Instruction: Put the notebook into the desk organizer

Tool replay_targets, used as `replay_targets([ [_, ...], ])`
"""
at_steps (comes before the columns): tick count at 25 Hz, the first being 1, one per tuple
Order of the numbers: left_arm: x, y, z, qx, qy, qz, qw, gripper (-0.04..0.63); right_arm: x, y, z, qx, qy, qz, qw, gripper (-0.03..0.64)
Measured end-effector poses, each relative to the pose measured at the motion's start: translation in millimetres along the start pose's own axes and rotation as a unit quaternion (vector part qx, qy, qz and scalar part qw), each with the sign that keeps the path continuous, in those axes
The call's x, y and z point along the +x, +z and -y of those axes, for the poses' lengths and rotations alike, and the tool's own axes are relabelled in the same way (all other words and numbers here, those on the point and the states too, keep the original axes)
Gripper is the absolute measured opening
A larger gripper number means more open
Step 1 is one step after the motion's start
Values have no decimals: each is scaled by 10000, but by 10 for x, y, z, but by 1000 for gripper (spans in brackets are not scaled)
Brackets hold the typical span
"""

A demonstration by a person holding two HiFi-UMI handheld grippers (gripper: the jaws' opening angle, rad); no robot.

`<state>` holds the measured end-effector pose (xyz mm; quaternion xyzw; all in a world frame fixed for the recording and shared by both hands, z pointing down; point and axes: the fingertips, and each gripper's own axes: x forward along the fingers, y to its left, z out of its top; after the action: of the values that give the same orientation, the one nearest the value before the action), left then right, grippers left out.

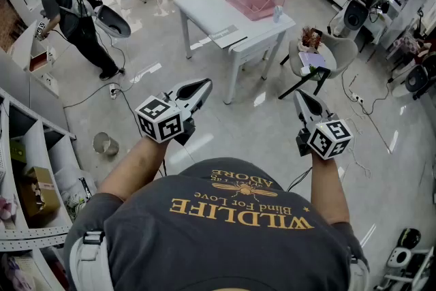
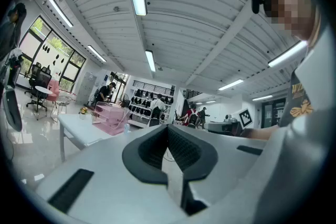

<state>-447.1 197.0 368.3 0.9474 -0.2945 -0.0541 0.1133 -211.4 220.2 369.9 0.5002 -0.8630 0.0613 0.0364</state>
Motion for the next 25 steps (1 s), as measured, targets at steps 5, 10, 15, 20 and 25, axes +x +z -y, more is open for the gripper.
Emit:
replay_targets([
  [5,12,-16,26,-28,-19,-11,10000,2,-21,-5,6,-5,11,11,10000,-2],
  [10,34,-18,45,-23,-40,-24,10000,2,-28,4,17,-13,14,14,10000,-2],
  [15,71,-39,33,-33,-41,-28,10000,2,-6,-24,69,108,38,12,9999,-1],
  [20,105,-56,7,-134,29,-19,9999,2,-12,-32,139,173,18,11,9998,0],
  [25,263,-98,119,-102,-192,-223,9995,297,-38,-7,203,158,130,33,9998,0],
])
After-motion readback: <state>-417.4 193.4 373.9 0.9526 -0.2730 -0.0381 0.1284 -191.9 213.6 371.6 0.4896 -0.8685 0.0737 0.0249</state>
